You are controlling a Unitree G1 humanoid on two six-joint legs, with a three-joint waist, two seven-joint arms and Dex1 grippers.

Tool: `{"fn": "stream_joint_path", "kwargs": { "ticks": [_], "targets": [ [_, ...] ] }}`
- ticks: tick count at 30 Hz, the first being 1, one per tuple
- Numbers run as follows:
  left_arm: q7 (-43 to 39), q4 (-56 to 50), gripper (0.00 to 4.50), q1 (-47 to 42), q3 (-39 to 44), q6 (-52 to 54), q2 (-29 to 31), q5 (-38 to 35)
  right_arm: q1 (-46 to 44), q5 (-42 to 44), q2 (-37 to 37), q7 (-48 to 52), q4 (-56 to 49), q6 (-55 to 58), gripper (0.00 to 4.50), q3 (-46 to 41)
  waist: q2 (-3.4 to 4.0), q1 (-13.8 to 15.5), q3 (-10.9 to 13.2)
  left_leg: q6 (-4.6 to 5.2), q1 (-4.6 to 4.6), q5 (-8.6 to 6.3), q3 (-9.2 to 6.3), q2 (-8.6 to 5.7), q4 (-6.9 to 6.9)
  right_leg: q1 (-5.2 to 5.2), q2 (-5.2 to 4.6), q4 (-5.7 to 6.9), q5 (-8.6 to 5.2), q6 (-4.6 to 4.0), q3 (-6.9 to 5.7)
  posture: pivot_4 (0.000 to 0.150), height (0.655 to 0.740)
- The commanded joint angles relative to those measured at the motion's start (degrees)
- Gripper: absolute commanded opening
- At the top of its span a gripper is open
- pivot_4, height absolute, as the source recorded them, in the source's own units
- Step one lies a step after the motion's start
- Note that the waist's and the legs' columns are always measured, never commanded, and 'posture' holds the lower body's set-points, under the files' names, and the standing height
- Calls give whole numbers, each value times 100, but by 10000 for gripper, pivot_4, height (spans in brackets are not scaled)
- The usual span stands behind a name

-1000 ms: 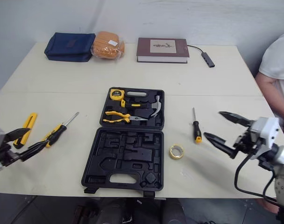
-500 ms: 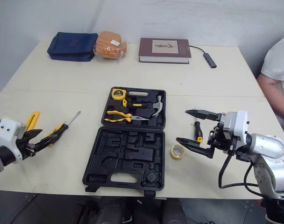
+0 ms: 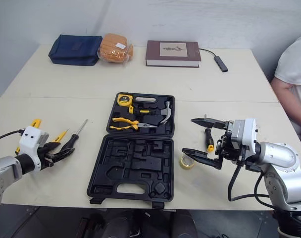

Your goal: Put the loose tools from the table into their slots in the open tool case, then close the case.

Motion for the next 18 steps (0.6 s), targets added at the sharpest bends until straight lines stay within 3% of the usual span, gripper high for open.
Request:
{"fn": "stream_joint_path", "kwargs": {
  "ticks": [1, 9, 12, 15, 18],
  "targets": [
    [158, -47, 32426, -99, 77, 26, -58, 95, -18, 35, -18, -10, -116, -17, 45000, -131, 0, 2, 0, 0, 0, 0, 0, 0, 0, 0, 0, 0, 0, 0, 0, 1500, 7400],
    [29, 45, 32426, -189, -284, 5, -88, 191, -43, 16, 9, 185, 2, -124, 45000, -79, 0, 2, 0, 0, 0, 2, 0, 0, 0, 1, 1, 0, 0, 0, -1, 1500, 7400],
    [36, 79, 23719, -224, -401, 71, -132, 224, -43, 73, 70, 431, 25, -252, 45000, -21, 0, 6, 0, 1, 1, 2, 0, 0, 1, 1, 1, 1, 0, 0, -1, 1500, 7400],
    [51, 149, 10043, -204, -484, 39, -151, 316, -43, 73, 105, 606, 44, -306, 45000, 53, 0, 11, 0, 1, 2, 2, 0, 0, 0, 2, 1, 1, 0, 0, -1, 1500, 7400],
    [56, 166, 8433, -214, -471, -30, -198, 334, -31, 17, 117, 681, 81, -377, 45000, 50, 0, 11, 0, 3, 4, 3, 0, 0, 1, 4, 1, 3, 0, 0, -1, 1500, 7400]
  ]
}}
